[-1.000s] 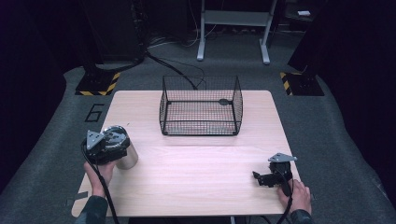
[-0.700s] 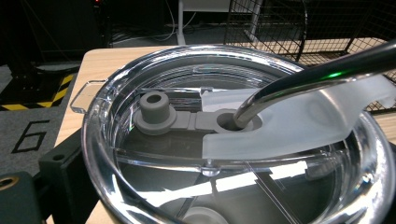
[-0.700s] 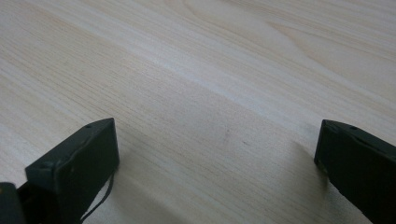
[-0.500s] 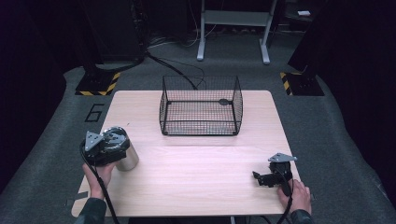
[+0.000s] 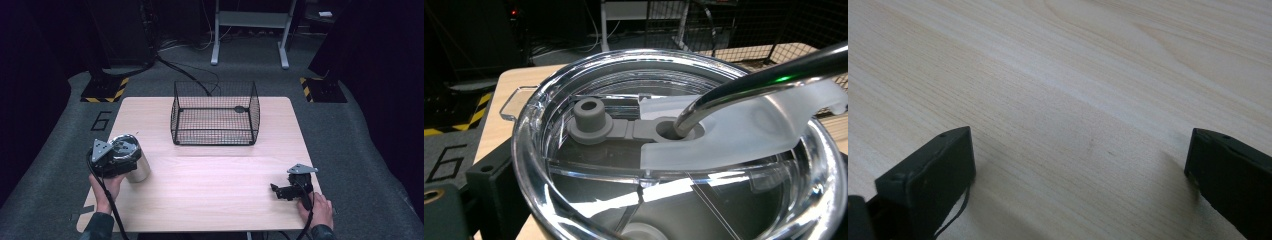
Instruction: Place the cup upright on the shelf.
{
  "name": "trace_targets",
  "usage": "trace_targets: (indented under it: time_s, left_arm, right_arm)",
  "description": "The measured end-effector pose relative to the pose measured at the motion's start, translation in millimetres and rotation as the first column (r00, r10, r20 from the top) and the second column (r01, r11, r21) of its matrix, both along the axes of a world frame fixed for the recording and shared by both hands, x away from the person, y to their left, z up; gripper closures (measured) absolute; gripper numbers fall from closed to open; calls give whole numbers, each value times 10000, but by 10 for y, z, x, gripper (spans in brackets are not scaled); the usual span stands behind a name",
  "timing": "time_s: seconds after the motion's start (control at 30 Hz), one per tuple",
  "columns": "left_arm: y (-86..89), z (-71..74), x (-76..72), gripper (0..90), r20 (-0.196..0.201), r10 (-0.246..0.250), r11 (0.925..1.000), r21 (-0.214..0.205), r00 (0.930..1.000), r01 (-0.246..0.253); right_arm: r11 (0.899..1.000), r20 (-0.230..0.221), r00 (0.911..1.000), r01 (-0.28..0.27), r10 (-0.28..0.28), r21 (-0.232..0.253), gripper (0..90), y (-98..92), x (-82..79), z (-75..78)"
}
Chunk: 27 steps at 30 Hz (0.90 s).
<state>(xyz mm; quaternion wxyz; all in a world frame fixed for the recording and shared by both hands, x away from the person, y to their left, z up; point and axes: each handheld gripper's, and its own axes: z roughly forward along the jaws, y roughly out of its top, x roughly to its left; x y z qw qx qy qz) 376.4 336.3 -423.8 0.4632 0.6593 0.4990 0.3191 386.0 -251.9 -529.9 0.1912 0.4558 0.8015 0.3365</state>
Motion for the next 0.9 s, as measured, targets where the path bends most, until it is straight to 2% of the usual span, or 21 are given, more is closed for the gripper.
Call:
trace_targets:
  time_s: [0.1, 0.4, 0.53, 0.9]
  left_arm:
    - [-32, 30, -7, 37, 182, -118, 9999, -11, 9998, 118]
    - [-113, 112, -2, 37, 284, -507, 9987, -16, 9983, 508]
    - [-153, 147, 0, 37, 327, -773, 9968, -168, 9965, 778]
    - [-312, 236, 52, 37, 420, -1206, 9927, -8, 9918, 1207]
  right_arm:
    - [10000, -1, 10000, -2, 2, 0, 0, 0, 0, 0]
    - [10000, -1, 10000, 0, 0, 0, 0, 0, 0, 0]
    - [10000, -2, 10000, -3, 3, -2, 0, 0, 0, 0]
    - [10000, 0, 10000, 0, 0, 1, 0, 0, 0, 0]
